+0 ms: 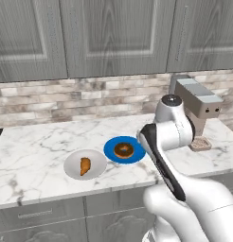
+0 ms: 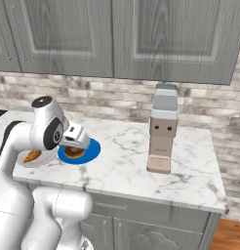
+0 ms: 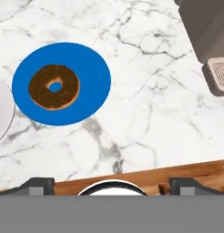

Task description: Place the pastries on the plates.

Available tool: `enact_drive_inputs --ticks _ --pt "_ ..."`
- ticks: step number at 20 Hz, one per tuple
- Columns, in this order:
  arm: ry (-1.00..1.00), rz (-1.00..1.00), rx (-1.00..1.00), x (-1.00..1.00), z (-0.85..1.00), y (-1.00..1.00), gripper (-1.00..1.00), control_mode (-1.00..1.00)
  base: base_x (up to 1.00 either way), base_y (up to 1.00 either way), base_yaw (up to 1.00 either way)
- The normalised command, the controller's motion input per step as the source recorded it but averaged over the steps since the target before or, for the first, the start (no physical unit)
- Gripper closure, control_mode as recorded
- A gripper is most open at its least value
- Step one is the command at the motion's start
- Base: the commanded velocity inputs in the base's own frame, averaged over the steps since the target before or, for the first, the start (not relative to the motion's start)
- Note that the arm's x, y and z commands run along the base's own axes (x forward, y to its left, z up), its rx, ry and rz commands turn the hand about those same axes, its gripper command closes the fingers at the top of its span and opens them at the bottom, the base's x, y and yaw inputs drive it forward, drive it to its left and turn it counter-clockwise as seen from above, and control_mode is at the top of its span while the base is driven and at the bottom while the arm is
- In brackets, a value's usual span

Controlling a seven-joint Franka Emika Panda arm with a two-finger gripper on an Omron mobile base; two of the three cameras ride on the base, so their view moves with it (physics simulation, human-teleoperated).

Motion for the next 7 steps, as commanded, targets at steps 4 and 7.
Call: enact_drive_inputs --ticks 4,7 --pt "0.00 0.00 0.00 -0.21 0.00 -0.52 -1.00 -1.00 0.00 0.00 0.00" --pt "0.00 0.00 0.00 -0.15 0.00 -0.56 -1.00 -1.00 0.00 0.00 0.00"
